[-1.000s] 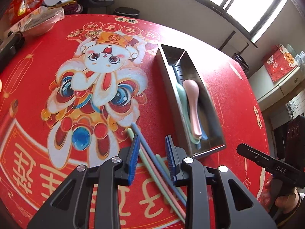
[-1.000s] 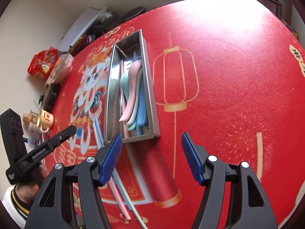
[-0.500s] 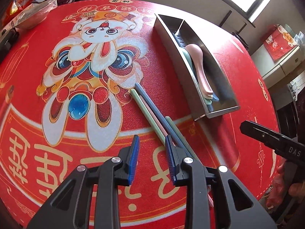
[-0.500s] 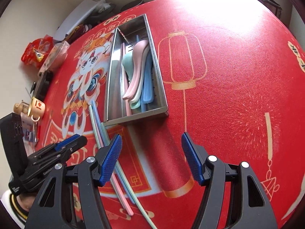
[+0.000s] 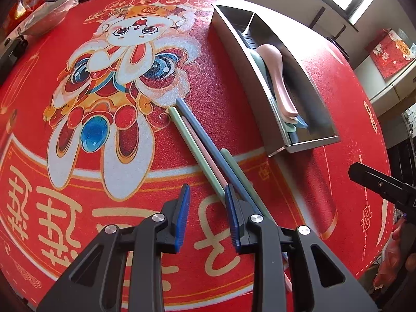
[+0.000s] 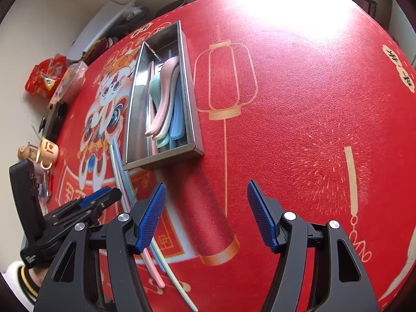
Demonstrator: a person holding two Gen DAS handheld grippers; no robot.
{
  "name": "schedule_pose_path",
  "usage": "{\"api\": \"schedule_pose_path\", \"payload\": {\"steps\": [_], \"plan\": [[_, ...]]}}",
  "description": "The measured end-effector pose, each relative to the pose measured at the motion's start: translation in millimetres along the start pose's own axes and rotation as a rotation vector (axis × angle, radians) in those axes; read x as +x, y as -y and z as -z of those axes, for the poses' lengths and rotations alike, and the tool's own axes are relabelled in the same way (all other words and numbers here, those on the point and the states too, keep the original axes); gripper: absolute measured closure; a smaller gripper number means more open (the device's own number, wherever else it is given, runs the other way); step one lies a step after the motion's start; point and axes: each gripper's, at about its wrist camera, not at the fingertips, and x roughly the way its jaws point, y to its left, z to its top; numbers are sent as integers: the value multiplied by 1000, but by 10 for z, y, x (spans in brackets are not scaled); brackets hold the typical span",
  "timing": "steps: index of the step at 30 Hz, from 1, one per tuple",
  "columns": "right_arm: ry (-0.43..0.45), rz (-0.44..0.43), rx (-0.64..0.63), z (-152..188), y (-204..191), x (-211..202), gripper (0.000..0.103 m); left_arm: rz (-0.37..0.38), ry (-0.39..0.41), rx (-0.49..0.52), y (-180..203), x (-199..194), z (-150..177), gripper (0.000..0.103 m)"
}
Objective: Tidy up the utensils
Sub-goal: 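Reach the left gripper to the loose chopsticks and grasp a green chopstick, then grasp a green chopstick with the right gripper while the left gripper lifts its green chopstick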
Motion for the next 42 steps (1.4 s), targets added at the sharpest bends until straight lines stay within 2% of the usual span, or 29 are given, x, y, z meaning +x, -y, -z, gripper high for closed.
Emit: {"api": "schedule_pose_path", "payload": {"steps": [6,13,21,25,31,38,40,42], "plan": [[-8,-24,-3,-45,42,30,40,-60,-4,46,153,-17,52,76],[-14,-63,-10,-77,29,62,40,-90,-15,55,166,-31,98,75],[-12,-88,-12,-93,56,49,40,-161,-15,-12,-14,-86,96,75],[-10,-93,-11,-93,78,39,40,-241,-1,-34,-90,-112,78,75],[-14,-91,-19,-81,70,45,40,-204,5,-24,-38,-115,82,75],[-5,-69,-68,-47,-24,36,40,-204,4,-46,-128,-41,92,75],[-2,-72,-96,-23,-84,41,40,-202,6,-45,-146,-49,101,82],[-3,-70,-145,17,-169,56,40,-187,7,-47,-187,-62,113,96]]}}
